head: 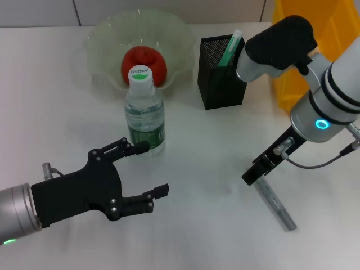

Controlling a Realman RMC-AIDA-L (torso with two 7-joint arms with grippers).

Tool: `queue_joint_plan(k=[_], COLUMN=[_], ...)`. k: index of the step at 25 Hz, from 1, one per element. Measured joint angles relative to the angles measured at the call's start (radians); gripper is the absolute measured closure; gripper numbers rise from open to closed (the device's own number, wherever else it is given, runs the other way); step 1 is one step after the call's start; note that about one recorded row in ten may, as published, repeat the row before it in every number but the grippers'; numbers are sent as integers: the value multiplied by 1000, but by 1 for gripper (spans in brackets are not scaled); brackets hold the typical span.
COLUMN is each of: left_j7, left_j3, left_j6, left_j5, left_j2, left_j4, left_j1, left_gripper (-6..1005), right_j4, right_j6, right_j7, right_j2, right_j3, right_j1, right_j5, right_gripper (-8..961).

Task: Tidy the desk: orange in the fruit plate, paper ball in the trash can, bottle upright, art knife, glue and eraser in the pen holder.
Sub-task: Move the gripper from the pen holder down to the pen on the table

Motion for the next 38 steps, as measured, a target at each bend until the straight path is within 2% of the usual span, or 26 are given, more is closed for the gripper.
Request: queue_joint_plan(k=[12,17,23,28,38], left_j7=[1,1,1,1,1], left_j3=[0,0,0,0,0], left_j6=[0,2,3,5,5], left_j5=[-2,-1,1,2,3], left_j2=[0,0,0,0,0], left_j4=[2,-2,-5,-5,-5], left_j1=[0,0,0,0,-1], left_gripper=[139,139,139,139,139], right_j4=[58,82,91,109,121], right_j6=[21,31,31,31,31], right_j7=[1,1,1,1,1], right_j2=[0,0,0,0,0], right_j3=[-36,-44,-47,-47,-47], right_j1=[9,15,19,25,27], right_j5=[-1,1,1,1,0], right_gripper=[222,400,422,576,681])
